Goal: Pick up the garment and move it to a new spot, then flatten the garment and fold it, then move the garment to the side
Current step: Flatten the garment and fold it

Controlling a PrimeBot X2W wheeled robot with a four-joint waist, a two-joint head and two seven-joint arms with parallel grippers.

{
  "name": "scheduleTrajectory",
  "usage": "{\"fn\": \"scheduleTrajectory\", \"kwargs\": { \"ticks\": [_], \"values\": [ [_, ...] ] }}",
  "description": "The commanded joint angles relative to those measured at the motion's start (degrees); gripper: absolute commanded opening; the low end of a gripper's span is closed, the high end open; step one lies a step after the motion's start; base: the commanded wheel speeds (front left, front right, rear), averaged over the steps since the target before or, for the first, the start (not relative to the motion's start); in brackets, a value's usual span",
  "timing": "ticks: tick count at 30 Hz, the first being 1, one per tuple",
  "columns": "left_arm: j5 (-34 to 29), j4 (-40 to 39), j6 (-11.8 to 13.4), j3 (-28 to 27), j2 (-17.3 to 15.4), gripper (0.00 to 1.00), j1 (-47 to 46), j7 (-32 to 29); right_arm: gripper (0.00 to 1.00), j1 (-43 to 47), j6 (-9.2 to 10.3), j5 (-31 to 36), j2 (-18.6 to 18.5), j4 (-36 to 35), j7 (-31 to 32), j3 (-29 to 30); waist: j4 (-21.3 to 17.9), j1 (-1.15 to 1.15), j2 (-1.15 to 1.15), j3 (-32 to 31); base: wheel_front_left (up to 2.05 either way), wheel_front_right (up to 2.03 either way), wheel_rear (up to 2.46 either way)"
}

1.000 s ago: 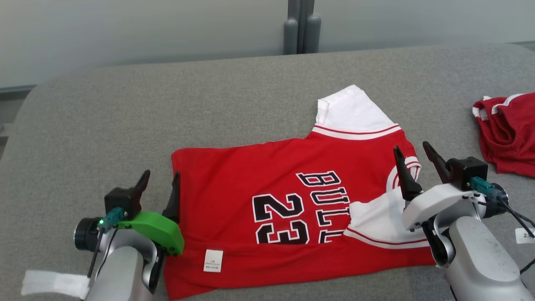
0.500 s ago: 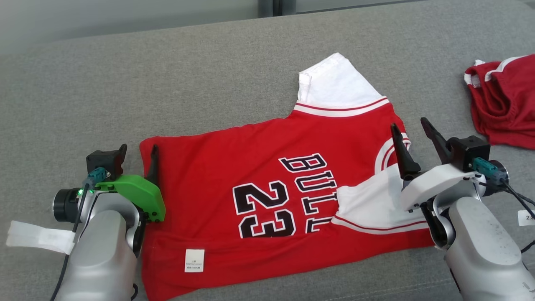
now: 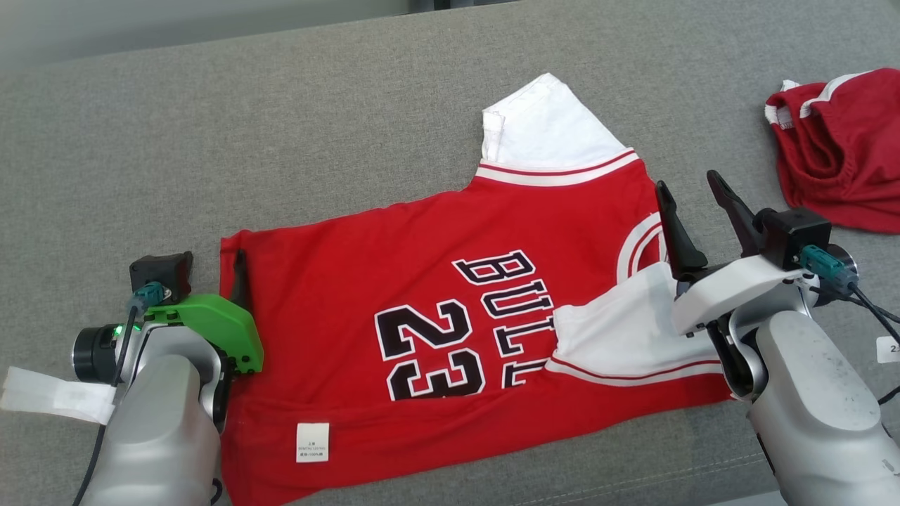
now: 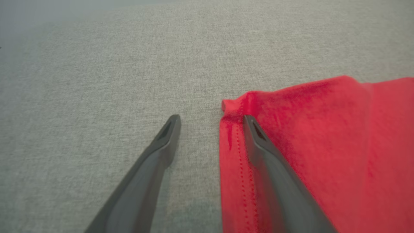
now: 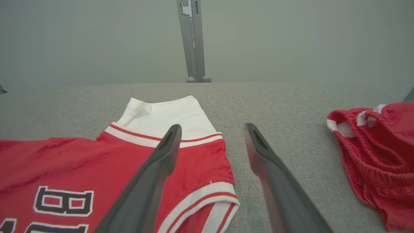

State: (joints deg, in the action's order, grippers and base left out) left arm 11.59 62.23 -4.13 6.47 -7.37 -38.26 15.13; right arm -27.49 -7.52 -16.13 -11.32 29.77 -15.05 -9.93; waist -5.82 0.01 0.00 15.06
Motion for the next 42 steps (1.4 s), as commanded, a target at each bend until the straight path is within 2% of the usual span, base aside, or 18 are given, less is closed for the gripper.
{"fn": "scheduleTrajectory", "kwargs": {
  "ticks": [1, 3, 4, 7, 10, 11, 13, 14, 19, 24, 28, 31, 36, 42],
  "values": [
    [0.57, 0.40, -0.25, 0.06, -0.13, 1.00, -1.14, -0.05, 1.00, -1.07, 0.08, -0.38, -0.14, -0.39, -0.14, -0.29, -0.02, -0.01, 0.00, 0.11, 0.00, 0.00, 0.00],
    [0.76, 0.98, -0.54, 0.07, 0.12, 0.96, -1.49, -0.05, 1.00, -1.53, 0.09, -0.51, -0.39, -0.67, -0.14, -0.73, -0.08, -0.01, 0.00, 0.32, 0.00, 0.00, 0.00],
    [0.77, 1.20, -0.65, 0.16, 0.20, 0.88, -1.69, -0.05, 1.00, -1.84, 0.08, -0.73, -0.54, -0.78, -0.14, -0.95, -0.11, -0.01, 0.00, 0.48, 0.00, 0.00, 0.00],
    [1.09, 1.73, -1.00, 0.29, 0.51, 0.55, -2.28, -0.05, 1.00, -3.52, 0.09, -1.00, -1.18, -1.09, -0.14, -1.59, -0.20, -0.01, 0.00, 1.01, 0.00, 0.00, 0.00],
    [1.30, 2.25, -1.41, 0.48, 0.93, 0.39, -2.80, -0.08, 1.00, -5.79, 0.09, -1.32, -2.26, -0.65, -0.14, -2.43, -0.03, -0.01, 0.00, 1.55, 0.00, 0.00, 0.00],
    [1.43, 2.33, -1.43, 0.52, 1.12, 0.30, -2.99, -0.08, 1.00, -6.64, 0.09, -1.45, -2.66, -0.31, -0.14, -2.75, 0.10, -0.01, 0.00, 1.73, 0.00, 0.00, 0.00],
    [1.35, 1.62, -1.64, 0.62, 1.35, 0.03, -3.33, -0.08, 1.00, -8.44, 0.08, -1.95, -3.45, 0.76, -0.14, -3.27, 0.55, -0.01, 0.00, 2.03, 0.00, 0.00, 0.00],
    [1.17, -0.02, -1.69, 0.71, 1.61, 0.00, -3.54, -0.06, 1.00, -10.50, 0.08, -2.78, -4.24, 2.03, 0.49, -4.07, 1.22, -0.01, 0.00, 2.40, 0.00, 0.00, 0.00],
    [-0.15, -4.49, -1.90, 1.95, 2.17, 0.00, -3.46, -0.05, 1.00, -16.99, 0.08, -4.48, -6.18, 6.63, 4.92, -6.14, 4.13, -0.01, 0.00, 3.88, 0.00, 0.00, 0.00],
    [-0.42, -7.43, -2.42, 3.94, 3.63, 0.00, -4.29, -0.05, 1.00, -24.24, 0.09, -5.41, -8.07, 13.24, 12.69, -9.19, 8.33, -0.01, 0.00, 5.52, 0.00, 0.00, 0.00],
    [0.81, -9.46, -2.81, 5.86, 4.19, 0.00, -4.58, -0.05, 1.00, -28.97, 0.09, -6.00, -9.00, 18.80, 18.48, -10.92, 11.68, -0.01, 0.00, 6.99, 0.00, 0.00, 0.00],
    [1.87, -10.63, -2.91, 7.47, 4.34, 0.00, -4.75, -0.05, 1.00, -30.98, 0.08, -6.16, -9.46, 21.00, 20.32, -11.59, 13.25, -0.01, 0.00, 7.80, 0.00, 0.00, 0.00],
    [6.86, -14.09, -3.08, 14.67, 4.37, 0.00, -5.17, -0.06, 1.00, -34.25, 0.09, -6.58, -10.71, 26.06, 23.74, -12.38, 16.38, -0.01, 0.00, 10.18, 0.00, 0.00, 0.00],
    [11.89, -17.27, -1.01, 21.75, 4.40, 0.00, -6.68, -0.05, 1.00, -37.41, 0.09, -5.76, -11.74, 31.55, 24.01, -10.97, 19.07, -0.01, 0.00, 12.82, 0.00, 0.00, 0.00]
  ]
}}
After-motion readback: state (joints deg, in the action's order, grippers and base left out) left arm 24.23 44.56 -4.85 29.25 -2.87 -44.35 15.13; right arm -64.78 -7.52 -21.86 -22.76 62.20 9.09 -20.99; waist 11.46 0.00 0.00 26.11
